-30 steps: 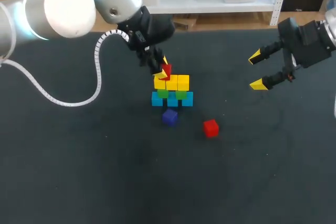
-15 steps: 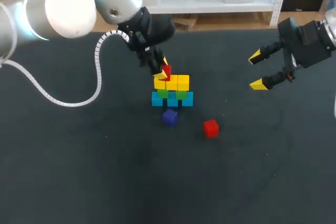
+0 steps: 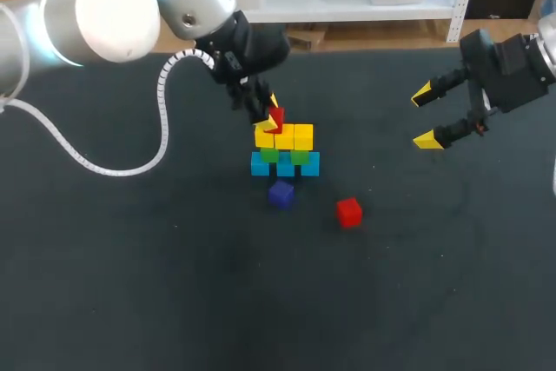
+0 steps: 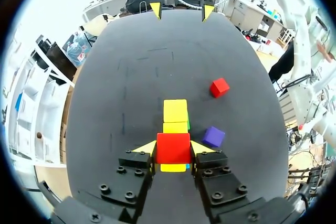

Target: Place the blue cubes, place green cubes on the blue cubes, place the yellow cubes on the green cubes, then place the red cubes on the yellow cubes, and place purple cube on the red cubes.

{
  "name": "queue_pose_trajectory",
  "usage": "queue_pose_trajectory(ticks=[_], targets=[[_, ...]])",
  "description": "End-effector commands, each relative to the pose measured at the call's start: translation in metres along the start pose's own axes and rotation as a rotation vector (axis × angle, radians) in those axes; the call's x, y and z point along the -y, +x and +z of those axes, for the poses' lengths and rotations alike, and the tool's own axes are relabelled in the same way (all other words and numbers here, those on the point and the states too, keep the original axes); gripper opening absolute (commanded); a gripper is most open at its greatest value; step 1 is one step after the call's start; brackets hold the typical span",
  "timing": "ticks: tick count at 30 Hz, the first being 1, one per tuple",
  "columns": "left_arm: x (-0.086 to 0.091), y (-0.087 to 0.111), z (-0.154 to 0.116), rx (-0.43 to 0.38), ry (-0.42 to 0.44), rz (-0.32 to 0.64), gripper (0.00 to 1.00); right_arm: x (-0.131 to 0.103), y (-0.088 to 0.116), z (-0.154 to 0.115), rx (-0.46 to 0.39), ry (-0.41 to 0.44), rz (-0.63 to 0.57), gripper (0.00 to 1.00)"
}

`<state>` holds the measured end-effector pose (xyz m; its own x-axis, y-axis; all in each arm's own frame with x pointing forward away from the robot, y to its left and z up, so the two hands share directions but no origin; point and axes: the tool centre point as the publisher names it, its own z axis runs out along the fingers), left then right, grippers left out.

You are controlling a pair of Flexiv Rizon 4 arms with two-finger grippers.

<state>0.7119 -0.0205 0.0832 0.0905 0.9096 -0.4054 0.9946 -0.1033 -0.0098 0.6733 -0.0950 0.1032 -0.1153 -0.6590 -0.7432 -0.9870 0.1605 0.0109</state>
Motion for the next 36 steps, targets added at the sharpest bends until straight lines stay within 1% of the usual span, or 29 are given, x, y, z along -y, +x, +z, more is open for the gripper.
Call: queue_pose_trajectory(ticks=[1,9,13,16,18,22,26,27,28,29,30,31,33,36], targets=[[-0.004,0.0,0.001,0.001,0.01,0.005,0.17,0.001,0.0,0.001,0.003,-0.001,-0.001,1.0],[-0.004,0.0,0.001,0.002,0.011,0.004,0.22,0.001,0.0,0.001,0.003,-0.001,-0.001,1.0],[-0.004,0.001,0.002,0.001,0.013,0.005,0.28,0.001,0.0,0.001,0.003,-0.001,-0.001,1.0],[-0.004,0.001,0.002,0.001,0.014,0.005,0.31,0.001,0.0,0.001,0.003,-0.001,-0.001,1.0],[-0.004,0.001,0.002,0.001,0.014,0.006,0.35,0.001,0.0,0.001,0.003,-0.001,-0.001,1.0],[-0.005,0.001,0.002,-0.001,0.017,0.007,0.38,0.001,0.0,0.001,0.003,-0.001,-0.001,1.0],[-0.005,0.0,0.002,-0.002,0.017,0.011,0.48,0.001,0.0,0.001,0.003,-0.001,-0.001,1.0],[-0.005,0.0,0.002,-0.002,0.016,0.013,0.53,0.001,0.0,0.001,0.003,-0.001,-0.001,1.0],[-0.005,0.0,0.001,-0.002,0.016,0.014,0.71,0.001,0.0,0.001,0.003,-0.001,-0.001,1.0],[-0.005,0.0,0.001,-0.002,0.015,0.015,0.79,0.001,0.0,0.001,0.003,-0.001,-0.001,1.0],[-0.006,0.0,0.0,-0.002,0.014,0.016,0.81,0.001,0.0,0.001,0.003,-0.001,-0.001,1.0],[-0.006,0.0,-0.001,-0.002,0.013,0.016,0.86,0.001,0.0,0.001,0.003,-0.001,-0.001,1.0],[-0.005,0.0,-0.003,0.004,0.007,0.019,1.0,0.001,0.0,0.001,0.003,-0.001,-0.001,1.0],[-0.003,0.0,-0.01,0.009,-0.012,0.032,1.0,0.001,0.0,0.001,0.003,-0.001,-0.001,1.0]])
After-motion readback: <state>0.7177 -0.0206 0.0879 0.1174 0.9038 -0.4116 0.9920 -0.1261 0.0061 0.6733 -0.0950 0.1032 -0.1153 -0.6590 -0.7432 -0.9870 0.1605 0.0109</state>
